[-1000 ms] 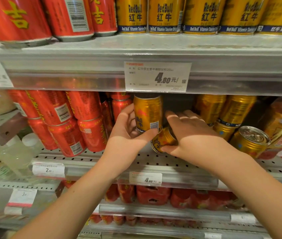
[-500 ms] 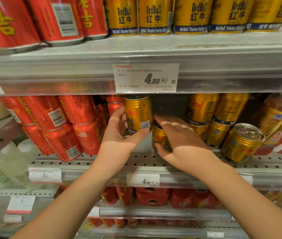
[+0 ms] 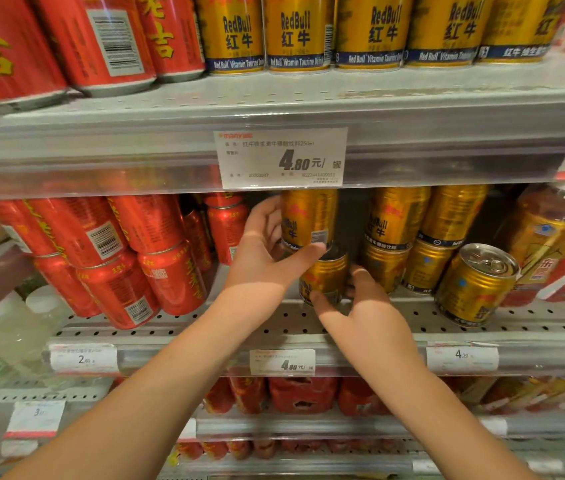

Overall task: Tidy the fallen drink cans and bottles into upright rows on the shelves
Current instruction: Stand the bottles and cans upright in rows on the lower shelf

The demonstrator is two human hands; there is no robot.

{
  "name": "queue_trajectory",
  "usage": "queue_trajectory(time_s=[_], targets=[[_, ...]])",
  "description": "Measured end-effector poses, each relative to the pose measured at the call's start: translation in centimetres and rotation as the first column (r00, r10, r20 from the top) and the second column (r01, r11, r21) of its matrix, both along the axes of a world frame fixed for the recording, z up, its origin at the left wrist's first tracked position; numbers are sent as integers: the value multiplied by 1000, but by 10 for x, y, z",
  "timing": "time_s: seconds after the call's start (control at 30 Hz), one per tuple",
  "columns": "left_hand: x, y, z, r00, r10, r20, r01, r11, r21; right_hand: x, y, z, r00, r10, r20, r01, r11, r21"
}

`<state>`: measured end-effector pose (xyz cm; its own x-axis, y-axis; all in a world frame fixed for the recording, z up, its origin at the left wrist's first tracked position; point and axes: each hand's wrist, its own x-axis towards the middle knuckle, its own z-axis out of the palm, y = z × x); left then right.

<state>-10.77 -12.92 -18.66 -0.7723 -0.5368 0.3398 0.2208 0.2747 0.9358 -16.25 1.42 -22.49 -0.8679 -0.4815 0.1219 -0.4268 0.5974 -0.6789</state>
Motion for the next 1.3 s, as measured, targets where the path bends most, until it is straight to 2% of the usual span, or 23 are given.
queue_trajectory(time_s=[0.13,0.23,0.43,0.67,0.77,0.87,1.0,1.17,1.3], targets=[[-4,0,-3,997,-52,50,53,998,-15,-16,-12,-6,993,45,106,-39,997,-63],[-4,-7,-1,991,-92,98,97,994,-48,-25,-18,-7,989,58,135,-54,998,-38],[0,-21,4,972,-127,198,150,983,-105,-31,-18,-11,988,88,124,-87,996,-12],[-1,-17,6,952,-132,275,183,969,-168,-25,-16,-10,997,74,36,-76,996,48],[-2,-11,0,965,-71,253,125,971,-202,-20,-6,-6,995,99,29,-98,995,-30],[-9,-1,-12,975,-2,223,50,977,-209,-20,19,-5,987,154,-40,-158,980,-122],[-16,19,-26,967,109,233,-65,980,-187,-33,60,-2,976,208,-67,-214,970,-118],[-18,37,-30,920,292,260,-257,953,-160,-39,73,3,958,284,24,-280,953,-117],[-4,34,-27,896,352,271,-323,935,-146,-28,62,2,936,347,68,-337,934,-119]])
